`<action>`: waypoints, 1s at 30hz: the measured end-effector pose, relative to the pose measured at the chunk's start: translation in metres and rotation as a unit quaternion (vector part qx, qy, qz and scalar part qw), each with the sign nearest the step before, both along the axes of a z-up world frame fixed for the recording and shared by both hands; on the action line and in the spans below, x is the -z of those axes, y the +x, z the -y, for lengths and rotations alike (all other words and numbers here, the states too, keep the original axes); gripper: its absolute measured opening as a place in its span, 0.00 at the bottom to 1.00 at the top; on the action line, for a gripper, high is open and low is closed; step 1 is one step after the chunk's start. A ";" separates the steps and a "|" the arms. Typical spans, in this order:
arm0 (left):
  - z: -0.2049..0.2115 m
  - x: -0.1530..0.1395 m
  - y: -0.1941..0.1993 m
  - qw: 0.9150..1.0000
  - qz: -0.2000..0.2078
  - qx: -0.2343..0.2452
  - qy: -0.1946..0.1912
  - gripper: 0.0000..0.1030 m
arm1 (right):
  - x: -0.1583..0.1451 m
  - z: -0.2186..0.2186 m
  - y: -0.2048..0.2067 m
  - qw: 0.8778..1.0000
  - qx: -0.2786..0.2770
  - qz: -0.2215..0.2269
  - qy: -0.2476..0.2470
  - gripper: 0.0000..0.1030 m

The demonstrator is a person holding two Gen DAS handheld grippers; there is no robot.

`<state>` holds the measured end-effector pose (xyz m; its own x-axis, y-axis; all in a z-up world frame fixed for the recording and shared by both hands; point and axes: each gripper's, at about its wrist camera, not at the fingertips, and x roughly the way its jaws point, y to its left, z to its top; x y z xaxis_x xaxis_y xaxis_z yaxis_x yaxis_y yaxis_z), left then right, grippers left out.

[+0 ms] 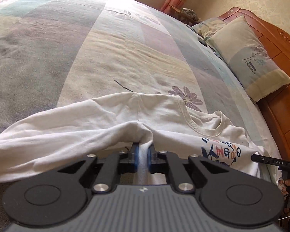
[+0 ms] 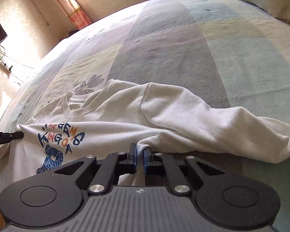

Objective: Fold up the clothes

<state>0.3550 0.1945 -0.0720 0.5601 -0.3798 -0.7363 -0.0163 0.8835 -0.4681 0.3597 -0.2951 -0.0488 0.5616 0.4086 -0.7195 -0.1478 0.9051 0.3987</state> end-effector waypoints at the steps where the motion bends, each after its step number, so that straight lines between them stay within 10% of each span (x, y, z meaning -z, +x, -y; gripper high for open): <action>1: 0.001 0.000 0.003 1.000 0.002 -0.001 0.006 0.07 | -0.001 0.001 0.005 1.000 0.006 0.002 0.001 0.08; 9: 0.004 -0.006 0.014 0.999 0.010 0.003 0.048 0.11 | 0.013 -0.007 0.026 1.000 0.025 -0.002 -0.017 0.09; 13: 0.004 -0.022 -0.026 0.993 0.013 0.035 0.110 0.12 | 0.005 0.007 -0.005 0.999 0.039 -0.016 -0.006 0.33; 20: 0.046 -0.057 -0.108 0.969 0.067 0.161 0.177 0.30 | -0.036 -0.013 -0.105 0.993 -0.075 0.035 -0.080 0.65; 25: 0.088 -0.022 -0.133 0.947 0.055 0.253 0.190 0.33 | -0.029 -0.068 -0.142 0.981 -0.171 0.059 -0.074 0.75; 30: 0.063 -0.015 -0.174 0.955 0.050 0.227 0.184 0.36 | 0.003 -0.083 -0.182 0.963 -0.215 0.060 -0.152 0.76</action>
